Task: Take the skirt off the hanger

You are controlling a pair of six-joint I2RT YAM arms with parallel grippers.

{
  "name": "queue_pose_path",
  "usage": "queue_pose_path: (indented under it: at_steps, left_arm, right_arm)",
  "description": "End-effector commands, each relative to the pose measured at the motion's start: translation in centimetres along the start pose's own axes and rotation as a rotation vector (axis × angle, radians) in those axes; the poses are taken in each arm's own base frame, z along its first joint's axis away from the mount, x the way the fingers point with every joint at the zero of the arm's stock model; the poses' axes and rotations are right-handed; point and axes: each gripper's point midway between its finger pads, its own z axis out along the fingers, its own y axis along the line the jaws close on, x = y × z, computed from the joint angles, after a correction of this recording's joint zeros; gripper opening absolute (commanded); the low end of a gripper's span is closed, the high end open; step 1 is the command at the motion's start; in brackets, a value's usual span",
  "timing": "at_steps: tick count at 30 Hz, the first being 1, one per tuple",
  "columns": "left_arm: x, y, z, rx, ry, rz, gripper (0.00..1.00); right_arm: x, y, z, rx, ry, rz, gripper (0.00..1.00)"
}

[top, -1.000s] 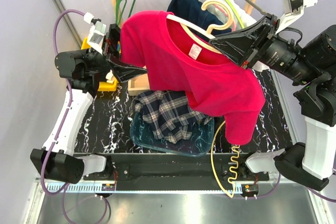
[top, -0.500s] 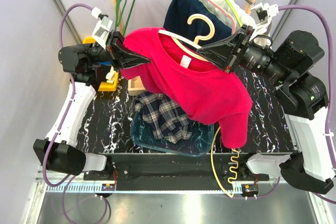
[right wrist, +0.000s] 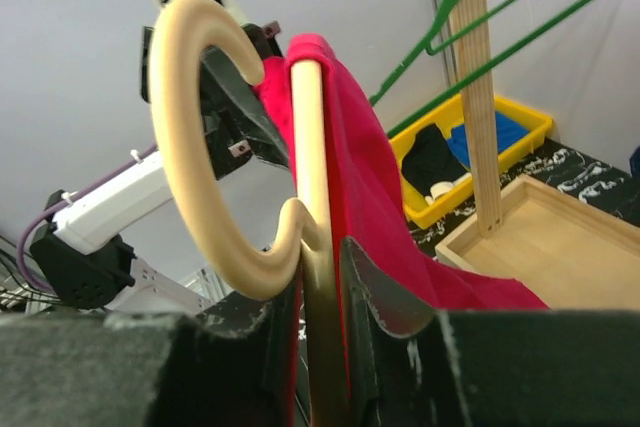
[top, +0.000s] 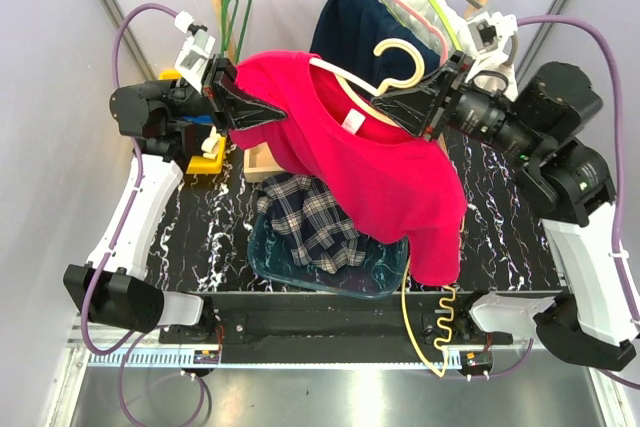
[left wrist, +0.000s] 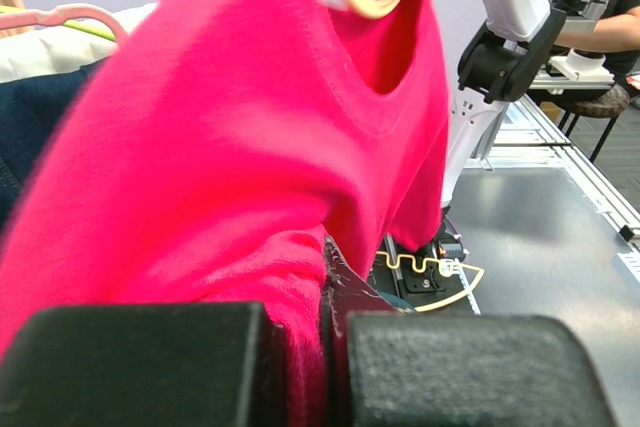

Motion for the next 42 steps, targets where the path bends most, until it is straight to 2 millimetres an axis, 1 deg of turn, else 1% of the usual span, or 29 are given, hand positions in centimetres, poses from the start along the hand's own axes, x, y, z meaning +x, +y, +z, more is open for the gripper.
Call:
queue_pose_path:
  at_steps: [1,3,4,5,6,10,12,13,14,15,17,18,20,21,23,24,25,26,27,29,30,32,33,36,37,38,40,41,42]
  left_arm:
    - [-2.2,-2.4,0.3,0.029,-0.009,0.111,0.00]
    - [-2.2,-2.3,0.3,0.028,-0.010,0.110,0.00]
    - [-2.2,-2.4,0.3,0.028,-0.010,0.110,0.00]
    - [-2.2,-2.5,0.3,0.028,-0.010,0.111,0.00]
    - [-2.2,-2.4,0.3,0.027,-0.011,0.111,0.00]
    - [-2.0,-2.5,0.2,0.026,-0.006,0.099,0.00]
    - [-1.9,-2.5,0.2,0.026,-0.003,0.096,0.00]
    - [-1.7,-2.6,0.2,0.027,0.001,0.103,0.00]
    - [-1.7,-2.5,0.1,0.025,0.003,0.097,0.00]
    - [-1.6,-2.6,0.1,0.026,0.004,0.095,0.00]
    - [-1.7,-2.7,0.1,0.028,0.008,0.096,0.01]
    - [-1.7,-2.6,0.1,0.028,0.010,0.099,0.01]
    - [-1.8,-2.7,0.1,0.028,0.011,0.096,0.02]
    - [-1.8,-2.6,0.1,0.026,0.010,0.090,0.02]
    - [-1.8,-2.6,0.1,0.026,0.012,0.085,0.03]
    - [-1.8,-2.7,0.2,0.027,0.010,0.091,0.04]
    - [-1.8,-2.5,0.2,0.027,0.012,0.082,0.03]
    - [-1.9,-2.5,0.2,0.027,0.012,0.083,0.04]
    - [-2.0,-2.4,0.2,0.026,0.013,0.083,0.04]
    - [-2.2,-2.2,0.3,0.026,0.012,0.082,0.04]
    - [-2.1,-2.0,0.3,0.023,0.010,0.074,0.04]
    - [-2.3,-1.8,0.5,0.027,0.008,0.077,0.04]
    - [-2.3,-1.7,0.6,0.026,0.008,0.072,0.05]
    - [-2.3,-1.6,0.8,0.035,0.008,0.066,0.05]
    - [-2.3,-1.5,0.9,0.037,0.009,0.067,0.05]
    - [-2.3,-1.5,1.0,0.040,0.008,0.073,0.05]
    - [-2.3,-1.4,1.0,0.038,0.007,0.062,0.05]
    - [-2.3,-1.4,1.0,0.038,0.009,0.064,0.05]
    - [-2.2,-1.4,1.0,0.038,0.011,0.058,0.05]
  right_arm:
    - [0.7,-1.1,0.8,0.035,0.009,0.001,0.28]
    - [0.6,-1.2,0.8,0.039,0.006,-0.001,0.24]
    - [0.5,-1.2,0.7,0.044,0.004,-0.001,0.17]
    - [0.4,-1.3,0.7,0.049,-0.001,-0.001,0.05]
    - [0.4,-1.5,0.8,0.055,-0.002,0.000,0.01]
    - [-0.2,-1.6,0.4,0.076,-0.024,-0.008,0.00]
    - [-1.3,-1.7,-0.5,0.111,-0.067,-0.028,0.00]
    - [-1.9,-2.3,-1.0,0.158,-0.098,-0.040,0.00]
    - [-2.9,-2.0,-2.1,0.173,-0.138,-0.069,0.00]
    - [-4.5,-3.0,-3.5,0.267,-0.213,-0.093,0.00]
    - [-6.0,-3.4,-5.8,0.346,-0.280,-0.126,0.00]
    - [-6.8,-3.2,-7.6,0.378,-0.318,-0.146,0.00]
    - [-7.2,-3.3,-9.5,0.426,-0.351,-0.158,0.00]
    - [-7.3,-2.8,-11.0,0.435,-0.371,-0.158,0.00]
    - [-6.4,-3.1,-12.5,0.475,-0.351,-0.139,0.00]
    - [-6.5,-2.6,-13.9,0.481,-0.367,-0.121,0.00]
    - [-5.7,-2.9,-14.5,0.502,-0.343,-0.110,0.00]
    - [-5.8,-3.1,-15.4,0.533,-0.358,-0.100,0.00]
    - [-6.2,-2.4,-17.2,0.542,-0.396,-0.087,0.00]
    - [-6.8,-2.6,-19.7,0.599,-0.454,-0.072,0.00]
    - [-7.3,-2.0,-21.7,0.608,-0.501,-0.067,0.00]
    - [-7.9,-2.1,-24.0,0.643,-0.559,-0.040,0.00]
    - [-8.3,-1.6,-25.6,0.632,-0.599,-0.027,0.00]
    - [-9.0,-1.3,-28.5,0.614,-0.684,0.005,0.00]
    - [-9.7,-1.0,-29.2,0.595,-0.725,0.011,0.00]
    - [-9.6,-1.1,-29.0,0.590,-0.729,0.008,0.00]
    - [-10.3,-0.7,-30.1,0.574,-0.786,-0.006,0.00]
    - [-10.4,-0.8,-30.0,0.575,-0.796,-0.014,0.00]
    - [-10.7,-0.5,-31.1,0.573,-0.824,-0.034,0.00]
